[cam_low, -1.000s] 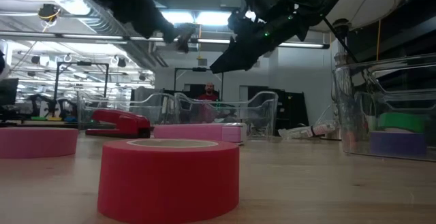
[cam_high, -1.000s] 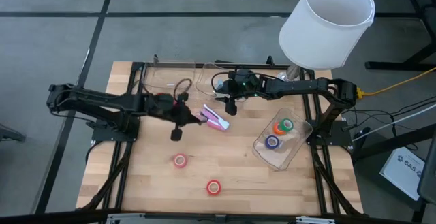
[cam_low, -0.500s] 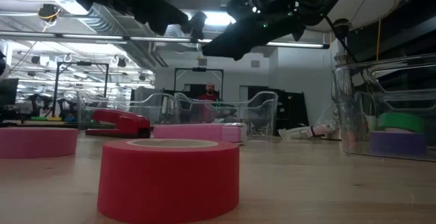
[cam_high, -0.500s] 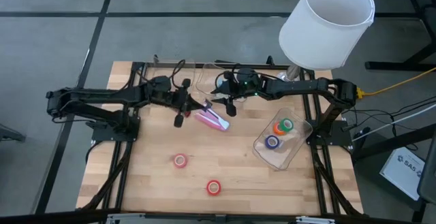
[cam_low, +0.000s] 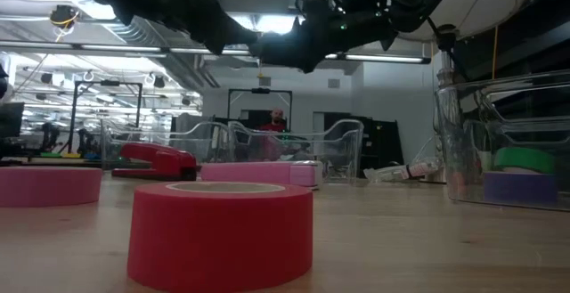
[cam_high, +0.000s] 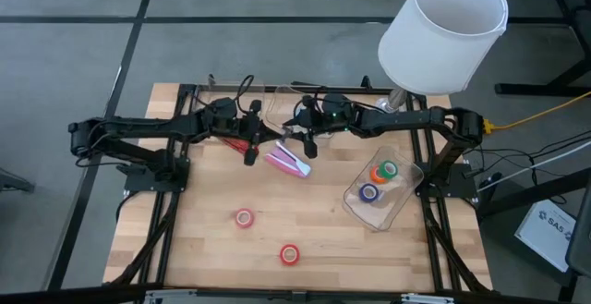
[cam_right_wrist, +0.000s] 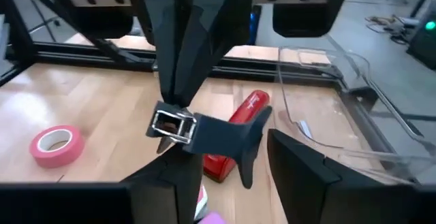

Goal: Pick and place Stapler, Stapler remover, tape
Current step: Put the black staple remover into the top right transparent bin

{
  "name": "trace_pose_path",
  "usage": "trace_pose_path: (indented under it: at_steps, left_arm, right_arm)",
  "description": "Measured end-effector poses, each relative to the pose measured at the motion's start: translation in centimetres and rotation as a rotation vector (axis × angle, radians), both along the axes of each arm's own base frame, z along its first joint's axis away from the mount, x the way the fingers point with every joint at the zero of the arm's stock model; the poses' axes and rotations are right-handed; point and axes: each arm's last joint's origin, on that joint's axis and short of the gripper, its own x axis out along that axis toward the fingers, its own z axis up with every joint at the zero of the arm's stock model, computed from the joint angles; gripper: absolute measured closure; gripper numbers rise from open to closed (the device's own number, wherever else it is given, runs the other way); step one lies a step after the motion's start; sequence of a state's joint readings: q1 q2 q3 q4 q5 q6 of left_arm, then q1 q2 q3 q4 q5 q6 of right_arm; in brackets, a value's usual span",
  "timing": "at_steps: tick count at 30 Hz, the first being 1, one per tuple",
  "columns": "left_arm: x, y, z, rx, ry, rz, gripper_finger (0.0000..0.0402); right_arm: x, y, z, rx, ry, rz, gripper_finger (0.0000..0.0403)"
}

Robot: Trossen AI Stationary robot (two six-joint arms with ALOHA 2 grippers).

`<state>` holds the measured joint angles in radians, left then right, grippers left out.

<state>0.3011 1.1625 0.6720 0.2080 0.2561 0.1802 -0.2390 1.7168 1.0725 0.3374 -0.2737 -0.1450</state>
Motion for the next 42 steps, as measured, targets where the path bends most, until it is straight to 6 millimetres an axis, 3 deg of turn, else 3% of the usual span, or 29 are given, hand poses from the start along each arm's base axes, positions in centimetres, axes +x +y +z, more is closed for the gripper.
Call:
trace_pose_path:
  at_steps: [4,14,33,42]
  left_arm:
    - [0.0,-0.1,0.1,0.016,-0.013,-0.011,0.0399]
    - [0.0,0.0,0.3,0.023,-0.025,0.000,0.0398]
    - [0.0,0.0,0.1,0.021,-0.004,0.014,0.0377]
    - [-0.1,0.3,0.0,0.048,0.017,0.118,0.0300]
  right_arm:
    - [-0.1,-0.1,-0.2,-0.003,0.024,-0.045,0.0270]
    - [-0.1,-0.1,-0.3,-0.004,0.031,-0.052,0.0392]
    - [-0.2,-0.2,-0.6,0.012,0.064,-0.062,0.0401]
    - [-0.8,-2.2,-0.7,0.088,0.084,-0.149,0.0402]
